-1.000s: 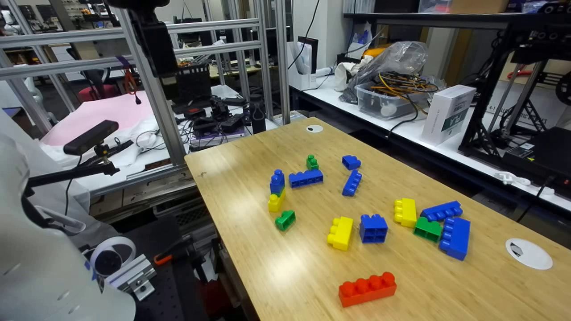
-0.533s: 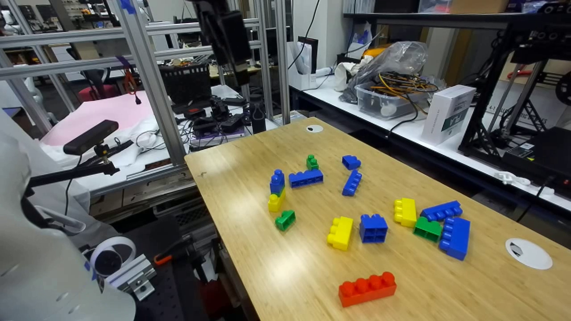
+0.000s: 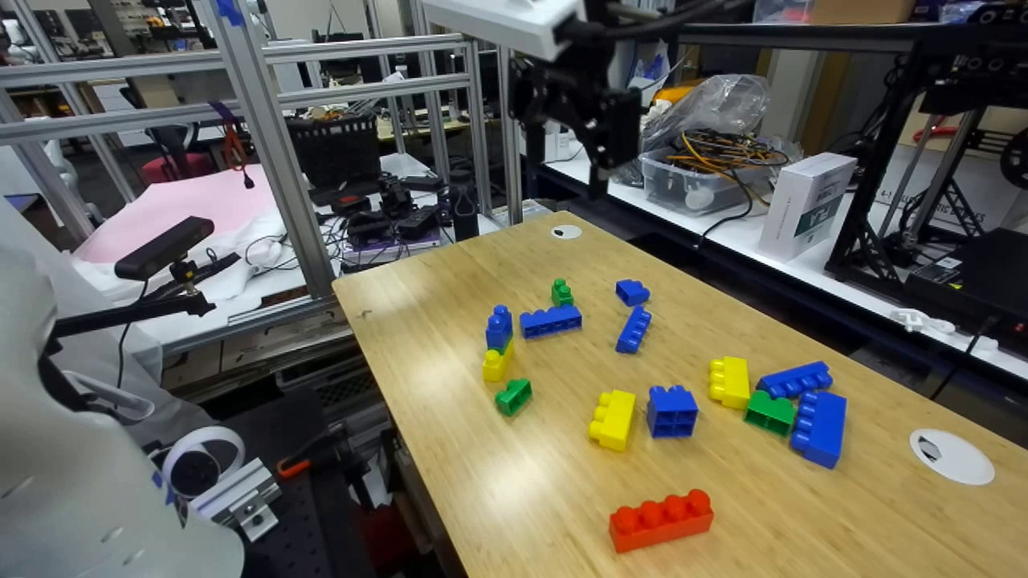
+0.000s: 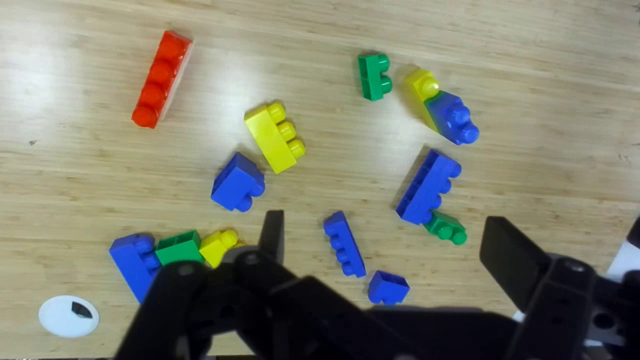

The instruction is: Build with the building blocks

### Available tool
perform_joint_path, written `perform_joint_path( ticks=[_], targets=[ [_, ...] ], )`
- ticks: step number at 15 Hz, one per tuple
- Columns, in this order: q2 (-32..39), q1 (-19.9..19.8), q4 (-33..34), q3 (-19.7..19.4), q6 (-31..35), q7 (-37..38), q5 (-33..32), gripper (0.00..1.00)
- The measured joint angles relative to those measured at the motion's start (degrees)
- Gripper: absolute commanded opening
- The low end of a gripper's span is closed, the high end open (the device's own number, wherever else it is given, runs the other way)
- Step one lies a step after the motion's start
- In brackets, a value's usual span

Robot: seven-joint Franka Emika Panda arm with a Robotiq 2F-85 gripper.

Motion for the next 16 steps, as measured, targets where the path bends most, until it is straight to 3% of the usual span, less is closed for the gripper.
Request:
perform_joint_path(
  ticks=[2, 11, 16],
  targets=[
    [3.0, -0.2, 1.5, -0.1, 0.1, -0.6, 0.1, 1.00],
    [0.4, -0.4, 0.3, 0.5, -0.3, -0.1, 0.3, 1.00],
    [11.4, -2.0, 5.3, -1.2, 2.9, -4.3, 4.8, 1.00]
  ],
)
